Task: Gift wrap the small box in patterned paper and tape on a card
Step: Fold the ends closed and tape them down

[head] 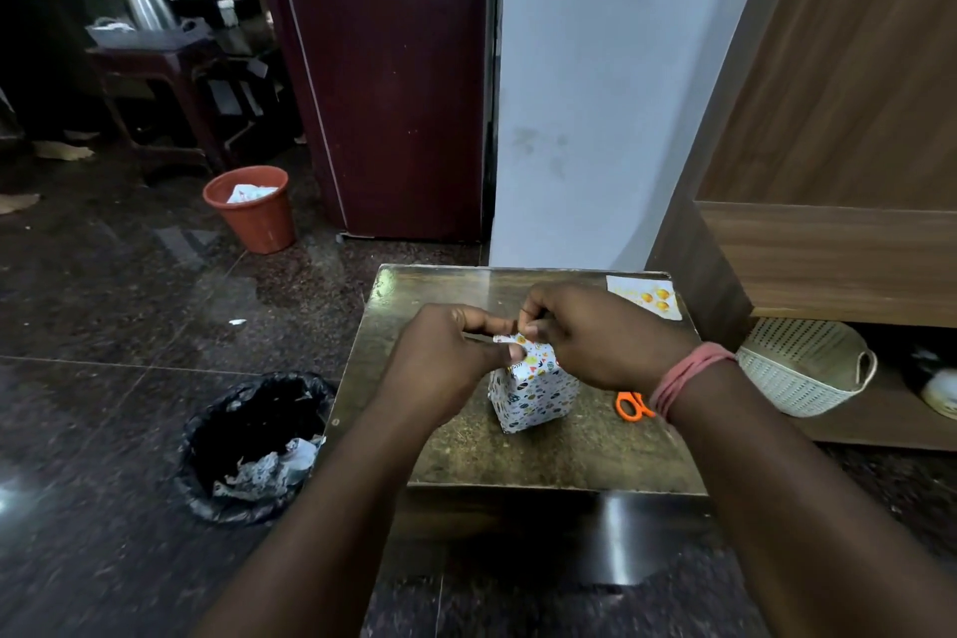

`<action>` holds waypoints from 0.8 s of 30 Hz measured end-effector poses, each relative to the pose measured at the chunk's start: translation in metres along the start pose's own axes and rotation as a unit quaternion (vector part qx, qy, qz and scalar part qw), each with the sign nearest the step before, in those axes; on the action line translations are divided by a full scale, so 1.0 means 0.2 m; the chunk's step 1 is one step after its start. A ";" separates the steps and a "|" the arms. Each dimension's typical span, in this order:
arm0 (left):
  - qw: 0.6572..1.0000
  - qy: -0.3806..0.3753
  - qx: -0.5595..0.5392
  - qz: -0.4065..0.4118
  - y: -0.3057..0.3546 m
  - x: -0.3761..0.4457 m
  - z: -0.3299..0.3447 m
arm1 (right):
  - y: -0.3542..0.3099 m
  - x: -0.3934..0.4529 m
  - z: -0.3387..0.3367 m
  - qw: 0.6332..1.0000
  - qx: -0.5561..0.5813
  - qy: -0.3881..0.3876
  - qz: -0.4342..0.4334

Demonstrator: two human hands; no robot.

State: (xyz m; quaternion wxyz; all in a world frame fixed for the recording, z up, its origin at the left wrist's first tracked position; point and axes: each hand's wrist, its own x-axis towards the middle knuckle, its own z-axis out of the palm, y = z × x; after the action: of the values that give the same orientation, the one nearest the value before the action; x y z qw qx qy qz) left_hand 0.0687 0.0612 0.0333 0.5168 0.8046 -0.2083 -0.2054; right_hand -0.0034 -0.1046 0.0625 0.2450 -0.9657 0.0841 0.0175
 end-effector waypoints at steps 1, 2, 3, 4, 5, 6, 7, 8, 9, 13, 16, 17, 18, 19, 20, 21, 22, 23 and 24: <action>1.000 -0.007 -0.009 -0.002 0.00 0.00 0.00 | 0.00 0.01 -0.01 1.000 -0.006 -0.010 0.001; 1.000 -0.012 -0.016 -0.002 -0.01 0.01 0.00 | -0.01 0.02 -0.01 1.000 -0.008 -0.019 0.003; 1.000 -0.015 -0.019 -0.004 -0.01 0.01 -0.01 | -0.01 0.03 -0.02 1.000 -0.011 -0.028 0.004; 1.000 -0.019 -0.019 -0.005 -0.01 0.01 -0.01 | -0.01 0.03 -0.02 0.999 -0.013 -0.034 0.006; 1.000 -0.021 -0.019 -0.006 -0.01 0.02 -0.01 | -0.02 0.03 -0.03 0.999 -0.018 -0.037 0.006; 1.000 -0.020 -0.022 -0.007 -0.01 0.02 -0.01 | -0.02 0.04 -0.03 0.999 -0.024 -0.038 0.006; 0.999 -0.019 -0.026 -0.009 -0.02 0.02 -0.01 | -0.03 0.04 -0.03 0.999 -0.028 -0.037 0.006; 0.999 -0.019 -0.027 -0.012 -0.02 0.02 -0.01 | -0.03 0.04 -0.02 0.999 -0.030 -0.037 0.007; 0.999 -0.018 -0.029 -0.014 -0.02 0.02 -0.01 | -0.04 0.04 -0.02 0.999 -0.032 -0.035 0.007; 0.999 -0.006 -0.036 -0.008 -0.04 0.03 0.00 | -0.05 0.03 -0.01 0.999 -0.030 -0.013 0.003; 0.999 -0.009 -0.037 -0.005 -0.03 0.03 -0.01 | -0.06 0.02 -0.01 1.000 -0.022 0.005 -0.005; 0.999 -0.012 -0.037 -0.004 -0.03 0.03 -0.01 | -0.06 0.02 -0.01 1.000 -0.026 0.007 -0.011; 0.999 -0.014 -0.037 -0.003 -0.02 0.03 -0.01 | -0.06 0.03 -0.02 0.999 -0.030 0.007 -0.015; 0.999 -0.014 -0.036 -0.004 -0.02 0.03 -0.01 | -0.06 0.03 -0.02 0.999 -0.028 0.006 -0.014; 0.999 -0.015 -0.036 -0.005 -0.01 0.03 -0.01 | -0.06 0.04 -0.02 1.000 -0.025 0.004 -0.009; 0.999 -0.015 -0.035 -0.006 -0.01 0.02 -0.01 | -0.06 0.04 -0.03 1.000 -0.022 0.002 -0.004; 0.999 -0.016 -0.035 -0.007 -0.01 0.03 -0.01 | -0.06 0.05 -0.03 1.000 -0.020 -0.001 0.000; 0.999 -0.016 -0.036 -0.009 -0.01 0.03 -0.01 | -0.06 0.05 -0.03 1.000 -0.019 -0.005 0.004; 0.999 -0.015 -0.037 -0.011 -0.01 0.03 -0.01 | -0.07 0.05 -0.04 1.000 -0.014 -0.008 0.008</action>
State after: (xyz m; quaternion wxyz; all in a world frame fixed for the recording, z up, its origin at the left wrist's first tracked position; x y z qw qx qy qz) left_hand 0.0744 0.0601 0.0317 0.5410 0.7840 -0.1988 -0.2306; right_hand 0.0090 -0.0982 0.0745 0.2321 -0.9681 0.0900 0.0285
